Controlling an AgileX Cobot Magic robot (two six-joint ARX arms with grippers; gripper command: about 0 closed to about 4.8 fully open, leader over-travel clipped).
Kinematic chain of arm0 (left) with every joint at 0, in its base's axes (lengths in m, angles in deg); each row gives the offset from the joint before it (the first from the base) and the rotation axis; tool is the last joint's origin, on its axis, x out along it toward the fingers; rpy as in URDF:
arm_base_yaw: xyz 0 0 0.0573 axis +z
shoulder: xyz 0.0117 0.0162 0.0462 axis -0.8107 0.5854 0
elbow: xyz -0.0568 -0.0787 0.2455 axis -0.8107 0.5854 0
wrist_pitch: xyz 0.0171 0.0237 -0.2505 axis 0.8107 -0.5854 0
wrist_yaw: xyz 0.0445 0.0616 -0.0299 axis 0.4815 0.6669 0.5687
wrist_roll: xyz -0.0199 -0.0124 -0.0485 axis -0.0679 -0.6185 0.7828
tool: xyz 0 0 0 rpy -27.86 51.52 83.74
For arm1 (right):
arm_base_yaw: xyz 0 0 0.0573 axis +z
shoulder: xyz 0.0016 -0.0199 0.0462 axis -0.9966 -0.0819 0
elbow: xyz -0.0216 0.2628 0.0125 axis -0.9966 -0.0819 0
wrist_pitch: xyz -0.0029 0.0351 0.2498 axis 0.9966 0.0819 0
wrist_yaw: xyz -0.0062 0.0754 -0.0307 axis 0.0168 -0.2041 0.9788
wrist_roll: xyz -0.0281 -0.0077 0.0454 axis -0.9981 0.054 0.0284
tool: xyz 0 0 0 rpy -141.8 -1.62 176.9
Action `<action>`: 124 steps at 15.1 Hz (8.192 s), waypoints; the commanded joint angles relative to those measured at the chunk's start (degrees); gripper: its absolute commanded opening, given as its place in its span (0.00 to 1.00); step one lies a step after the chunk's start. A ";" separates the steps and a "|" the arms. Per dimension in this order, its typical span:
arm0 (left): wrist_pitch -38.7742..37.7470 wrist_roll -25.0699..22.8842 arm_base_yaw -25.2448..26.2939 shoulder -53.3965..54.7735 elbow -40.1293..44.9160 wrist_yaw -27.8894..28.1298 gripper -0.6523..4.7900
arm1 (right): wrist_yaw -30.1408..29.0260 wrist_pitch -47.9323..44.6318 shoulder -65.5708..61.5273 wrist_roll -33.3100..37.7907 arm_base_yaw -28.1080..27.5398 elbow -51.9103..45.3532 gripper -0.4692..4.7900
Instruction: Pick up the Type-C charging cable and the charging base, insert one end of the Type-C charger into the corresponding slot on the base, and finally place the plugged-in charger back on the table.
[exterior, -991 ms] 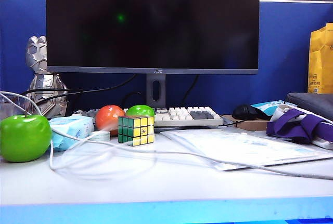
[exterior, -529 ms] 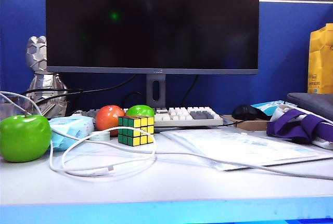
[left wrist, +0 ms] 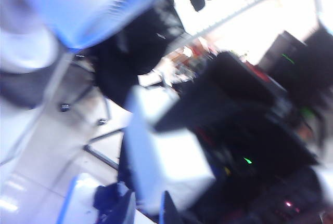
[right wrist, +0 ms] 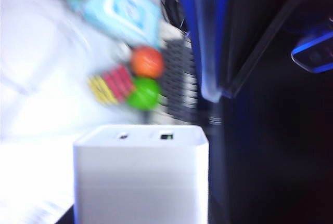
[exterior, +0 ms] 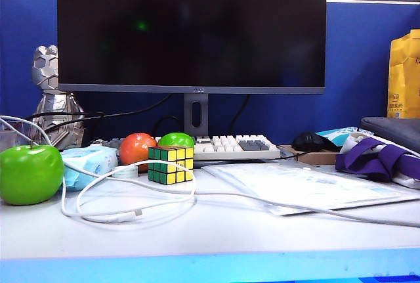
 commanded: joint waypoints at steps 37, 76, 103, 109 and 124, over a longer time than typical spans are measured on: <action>-24.81 -0.55 2.51 1.11 32.81 36.37 0.47 | -18.27 -8.59 0.20 67.21 0.00 0.33 0.08; -12.26 10.58 2.62 6.40 35.01 51.39 0.32 | -18.29 -5.62 0.22 67.28 0.00 0.33 0.08; -9.99 32.46 2.54 5.44 35.01 47.60 0.34 | -18.23 -5.64 0.85 67.82 0.00 0.33 0.08; -8.72 31.06 2.54 4.90 35.01 41.70 0.56 | -18.21 -5.60 0.85 67.82 0.00 0.33 0.08; -11.69 33.77 1.53 0.59 38.66 46.95 0.55 | -18.23 -4.59 0.94 67.82 0.00 0.33 0.08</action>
